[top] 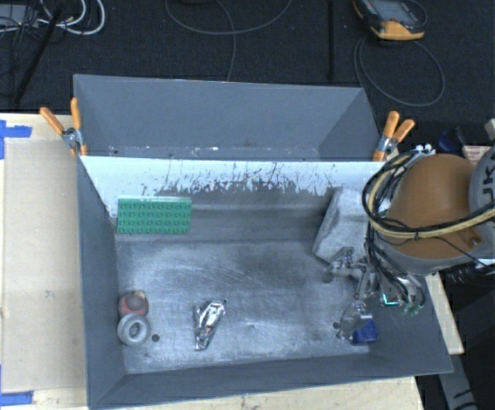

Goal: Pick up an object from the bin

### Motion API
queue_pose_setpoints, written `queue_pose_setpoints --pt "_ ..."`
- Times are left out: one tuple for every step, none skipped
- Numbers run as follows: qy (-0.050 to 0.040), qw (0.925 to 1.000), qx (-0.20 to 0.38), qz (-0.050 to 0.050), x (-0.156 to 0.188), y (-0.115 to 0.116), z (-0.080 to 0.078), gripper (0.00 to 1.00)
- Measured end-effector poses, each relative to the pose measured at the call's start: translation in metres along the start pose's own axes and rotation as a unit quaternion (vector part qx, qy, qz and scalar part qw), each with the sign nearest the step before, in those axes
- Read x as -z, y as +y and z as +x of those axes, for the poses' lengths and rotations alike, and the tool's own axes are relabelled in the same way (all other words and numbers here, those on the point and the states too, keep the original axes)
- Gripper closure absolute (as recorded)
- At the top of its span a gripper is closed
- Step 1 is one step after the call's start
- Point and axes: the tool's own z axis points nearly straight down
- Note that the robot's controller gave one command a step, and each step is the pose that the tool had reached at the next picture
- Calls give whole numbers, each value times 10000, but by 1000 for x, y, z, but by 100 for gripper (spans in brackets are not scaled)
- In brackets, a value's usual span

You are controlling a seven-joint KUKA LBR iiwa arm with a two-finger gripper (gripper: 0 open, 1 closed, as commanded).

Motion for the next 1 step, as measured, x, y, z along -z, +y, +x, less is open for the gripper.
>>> queue_pose_setpoints --pt "-8 9996 -281 10 -44 -68 29 0"
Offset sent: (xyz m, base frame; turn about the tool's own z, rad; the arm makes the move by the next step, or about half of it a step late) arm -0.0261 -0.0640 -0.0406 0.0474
